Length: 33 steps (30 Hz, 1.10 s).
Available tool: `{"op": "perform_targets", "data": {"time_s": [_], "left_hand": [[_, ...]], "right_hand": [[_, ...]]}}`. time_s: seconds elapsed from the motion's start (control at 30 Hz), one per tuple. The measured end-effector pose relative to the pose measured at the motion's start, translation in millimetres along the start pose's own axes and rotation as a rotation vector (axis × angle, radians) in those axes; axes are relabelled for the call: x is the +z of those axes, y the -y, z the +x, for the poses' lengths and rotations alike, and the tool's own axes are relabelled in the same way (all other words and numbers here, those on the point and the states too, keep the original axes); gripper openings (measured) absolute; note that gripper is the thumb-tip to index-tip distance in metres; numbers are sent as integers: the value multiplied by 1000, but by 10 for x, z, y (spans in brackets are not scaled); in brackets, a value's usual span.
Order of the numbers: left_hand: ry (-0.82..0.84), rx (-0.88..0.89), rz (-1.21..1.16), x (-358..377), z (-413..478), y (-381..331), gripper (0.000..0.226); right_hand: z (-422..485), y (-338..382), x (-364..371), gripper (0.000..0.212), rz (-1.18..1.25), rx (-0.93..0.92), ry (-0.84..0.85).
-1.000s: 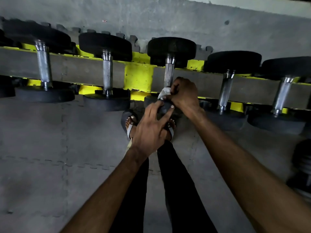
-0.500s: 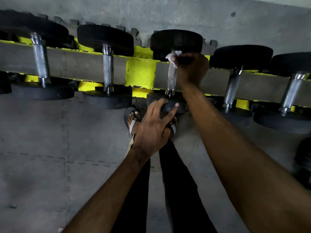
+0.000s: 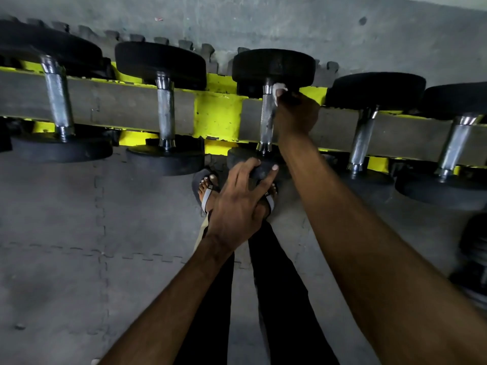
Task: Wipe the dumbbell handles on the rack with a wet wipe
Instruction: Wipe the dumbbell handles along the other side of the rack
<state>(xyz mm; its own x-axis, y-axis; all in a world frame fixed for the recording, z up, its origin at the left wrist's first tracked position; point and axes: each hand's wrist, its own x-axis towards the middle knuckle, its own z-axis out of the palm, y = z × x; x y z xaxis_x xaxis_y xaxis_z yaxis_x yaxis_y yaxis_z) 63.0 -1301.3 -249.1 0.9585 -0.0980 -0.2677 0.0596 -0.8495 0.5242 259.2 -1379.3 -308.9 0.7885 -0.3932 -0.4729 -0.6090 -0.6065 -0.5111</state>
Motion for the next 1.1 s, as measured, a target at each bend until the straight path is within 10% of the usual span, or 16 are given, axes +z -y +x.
{"op": "perform_targets", "data": {"time_s": [0.3,0.6,0.8,1.1], "left_hand": [[-11,-32,-40,31,-9,-37,69],[39,-39,-21,37,-16,-26,80],[20,-48,-19,69,-25,-41,78],[21,-48,-37,50,-25,-39,77]], "right_hand": [[-73,-635,-345,29,-228,-128,576],[206,-268,-14,29,335,111,392],[434,-197,106,12,637,292,621],[40,-169,-46,28,404,-7,814]]}}
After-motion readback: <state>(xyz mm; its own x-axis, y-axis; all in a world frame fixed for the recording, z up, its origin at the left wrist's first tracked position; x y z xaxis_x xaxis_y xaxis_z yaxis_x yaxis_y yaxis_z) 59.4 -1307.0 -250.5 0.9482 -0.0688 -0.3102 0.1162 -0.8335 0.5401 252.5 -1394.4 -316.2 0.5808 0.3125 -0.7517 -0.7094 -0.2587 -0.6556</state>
